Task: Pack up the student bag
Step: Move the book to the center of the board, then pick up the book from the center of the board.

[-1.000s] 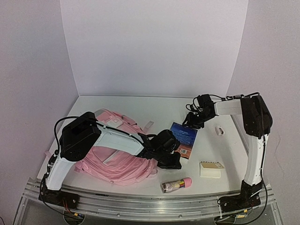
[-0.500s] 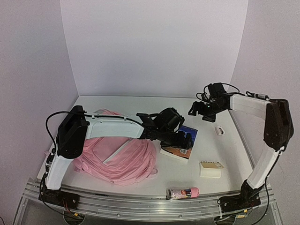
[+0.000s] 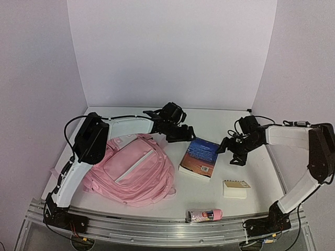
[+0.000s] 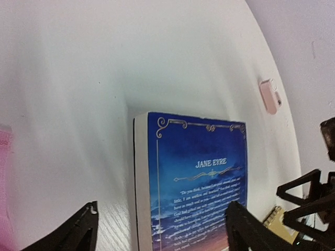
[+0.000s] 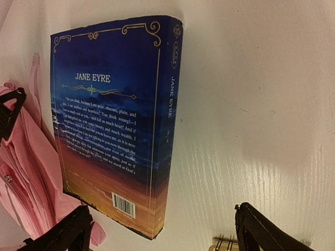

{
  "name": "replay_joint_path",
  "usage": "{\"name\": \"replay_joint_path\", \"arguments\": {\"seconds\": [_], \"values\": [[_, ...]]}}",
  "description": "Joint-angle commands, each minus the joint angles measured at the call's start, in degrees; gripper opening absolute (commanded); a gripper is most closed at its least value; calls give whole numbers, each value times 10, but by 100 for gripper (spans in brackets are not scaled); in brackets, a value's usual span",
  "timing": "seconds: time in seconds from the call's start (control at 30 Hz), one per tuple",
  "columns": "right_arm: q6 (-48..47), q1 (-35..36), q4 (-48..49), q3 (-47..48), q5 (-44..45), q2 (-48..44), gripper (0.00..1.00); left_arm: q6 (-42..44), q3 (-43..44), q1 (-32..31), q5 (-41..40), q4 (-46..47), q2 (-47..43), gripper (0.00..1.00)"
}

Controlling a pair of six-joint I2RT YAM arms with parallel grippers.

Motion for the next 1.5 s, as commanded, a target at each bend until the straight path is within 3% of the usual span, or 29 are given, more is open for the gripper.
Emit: {"name": "replay_joint_path", "arguments": {"seconds": [0.0,0.1,0.27,0.6,0.77,0.87,0.97,1.23,1.47], "values": [[54,-1,70,-13,-32,-1,91,21,55,-18,46,-23,49,73],[74,-1,114,-28,-36,25,90,15,57,-18,67,-21,73,61],[95,0,156,-23,-64,79,89,-1,31,-18,98,-8,78,52],[141,6,247,-35,-129,145,87,-51,-95,-24,125,47,41,15],[223,10,422,-80,-174,139,85,-89,-130,-31,122,66,32,7],[283,10,562,-98,-212,130,81,-115,-161,-32,119,89,23,4],[314,10,633,-100,-237,114,79,-127,-168,-33,113,96,20,2],[310,12,667,-120,-218,46,74,-153,-192,-34,110,124,11,1],[314,14,661,-111,-231,79,68,-162,-201,-34,113,141,6,1]]}}
